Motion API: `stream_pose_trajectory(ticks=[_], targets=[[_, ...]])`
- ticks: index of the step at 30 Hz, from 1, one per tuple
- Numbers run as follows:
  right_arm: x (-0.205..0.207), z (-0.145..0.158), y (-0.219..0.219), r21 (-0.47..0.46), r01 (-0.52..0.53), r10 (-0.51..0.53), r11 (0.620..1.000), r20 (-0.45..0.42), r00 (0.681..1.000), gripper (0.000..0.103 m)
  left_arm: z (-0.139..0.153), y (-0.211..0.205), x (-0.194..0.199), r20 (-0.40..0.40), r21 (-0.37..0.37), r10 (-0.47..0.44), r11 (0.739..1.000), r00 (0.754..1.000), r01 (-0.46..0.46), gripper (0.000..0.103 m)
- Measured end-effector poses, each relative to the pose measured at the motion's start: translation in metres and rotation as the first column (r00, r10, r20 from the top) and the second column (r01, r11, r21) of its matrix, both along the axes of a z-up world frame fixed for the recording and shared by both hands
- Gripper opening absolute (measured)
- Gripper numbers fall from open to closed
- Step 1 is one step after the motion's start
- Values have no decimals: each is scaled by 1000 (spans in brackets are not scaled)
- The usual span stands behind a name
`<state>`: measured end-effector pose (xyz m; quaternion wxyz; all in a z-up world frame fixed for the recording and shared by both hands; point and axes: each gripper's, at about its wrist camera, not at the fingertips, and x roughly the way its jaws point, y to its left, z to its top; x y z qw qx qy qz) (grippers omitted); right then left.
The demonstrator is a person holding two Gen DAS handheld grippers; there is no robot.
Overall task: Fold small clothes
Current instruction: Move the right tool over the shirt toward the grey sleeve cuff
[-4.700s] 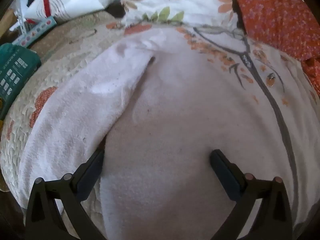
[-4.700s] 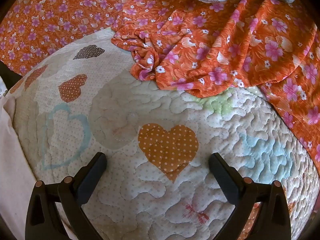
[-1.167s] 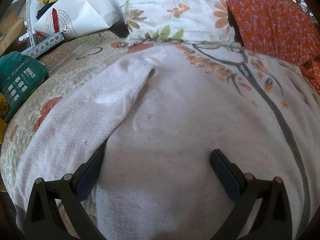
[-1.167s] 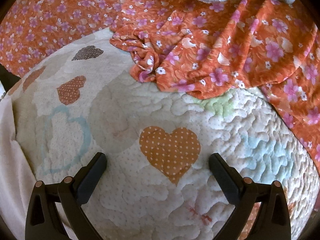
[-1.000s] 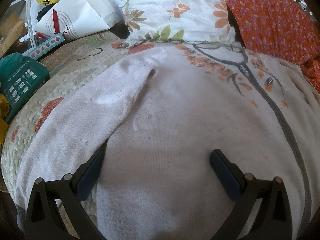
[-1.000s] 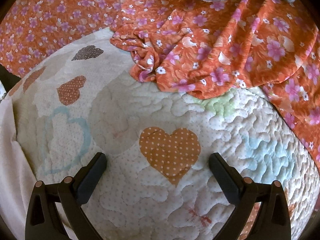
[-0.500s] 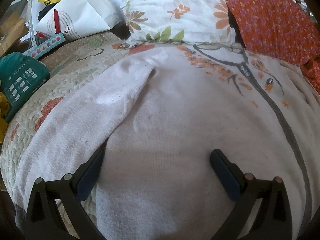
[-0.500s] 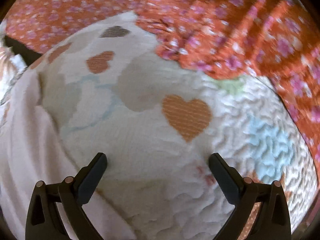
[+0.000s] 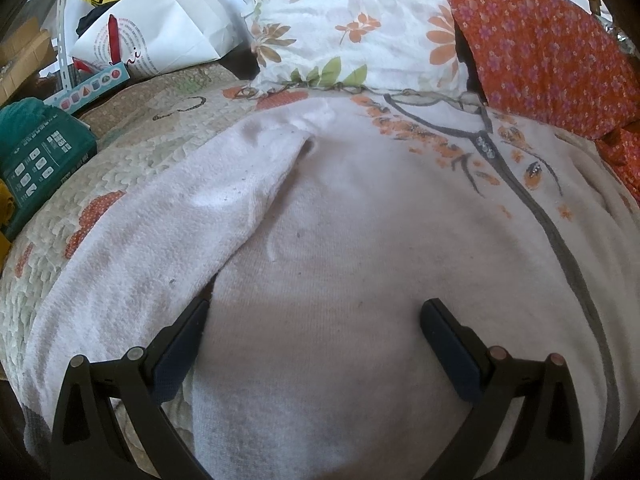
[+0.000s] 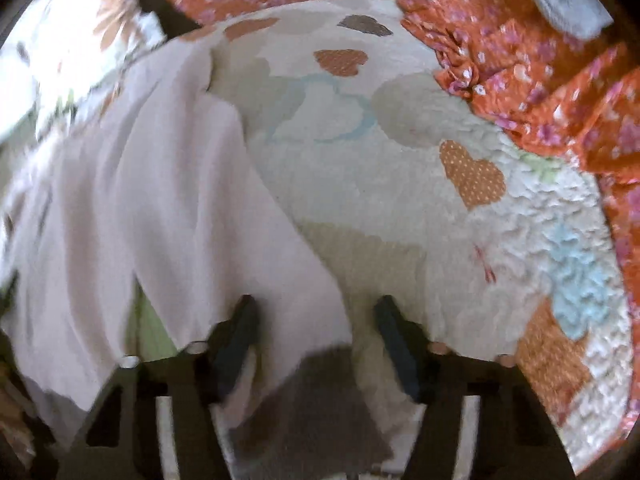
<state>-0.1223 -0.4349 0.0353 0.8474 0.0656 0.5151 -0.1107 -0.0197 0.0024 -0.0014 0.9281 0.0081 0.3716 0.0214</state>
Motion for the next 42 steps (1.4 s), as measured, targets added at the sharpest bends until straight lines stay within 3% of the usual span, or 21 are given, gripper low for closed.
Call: stream_pose_trajectory(ticks=[1, 2, 4, 7, 8, 10, 11, 14, 17, 19, 22, 32, 36, 42], targets=[[-1, 2, 4, 40, -23, 22, 999, 6, 1000, 16, 0, 0, 0, 0, 1, 0, 1000, 1000, 0, 103], [1, 4, 3, 81, -35, 34, 996, 12, 999, 10, 0, 0, -1, -1, 2, -1, 1000, 1000, 1, 103], [-3, 15, -2, 86, -27, 24, 996, 38, 999, 10, 0, -1, -1, -3, 0, -2, 1000, 1000, 2, 103], [-1, 35, -22, -55, 119, -115, 991, 71, 991, 10, 0, -1, -1, -1, 1, -1, 1000, 1000, 1, 103], [-1, 41, -34, -132, 193, -184, 972, 81, 980, 10, 0, -1, -1, -1, 1, 0, 1000, 1000, 0, 103], [-2, 50, -58, -299, 344, -326, 890, 110, 939, 11, 0, -1, -1, -1, 1, 0, 1000, 1000, 0, 103], [-4, 52, -69, -329, 393, -374, 859, 122, 919, 13, 0, -1, -1, -1, 1, 0, 1000, 1000, 0, 103], [-7, 50, -85, -221, 443, -426, 869, 119, 897, 30, 0, 0, 0, -1, 1, 0, 1000, 1000, 0, 103], [-1, 48, -71, -116, 395, -380, 911, 137, 915, 32, 1, 0, 0, -1, 0, 0, 1000, 1000, 0, 103], [4, 45, -53, -52, 332, -321, 942, 148, 935, 42, 0, -1, 0, -2, 0, -1, 1000, 1000, 1, 103], [15, 41, -26, 12, 254, -253, 967, 157, 955, 45, 1, -1, -1, -5, 4, 0, 1000, 1000, 0, 103], [27, 49, 55, 27, 104, -108, 994, 251, 962, 64, 5, 0, -6, -68, 27, -14, 1000, 998, 16, 103], [15, 40, 74, -4, 86, -83, 996, 242, 967, 65, 8, 1, -10, -116, 23, -15, 1000, 993, 18, 103], [6, 24, 80, 30, 91, -96, 995, 220, 971, 65, 13, 4, -21, -187, -6, -29, 1000, 982, 28, 103]])
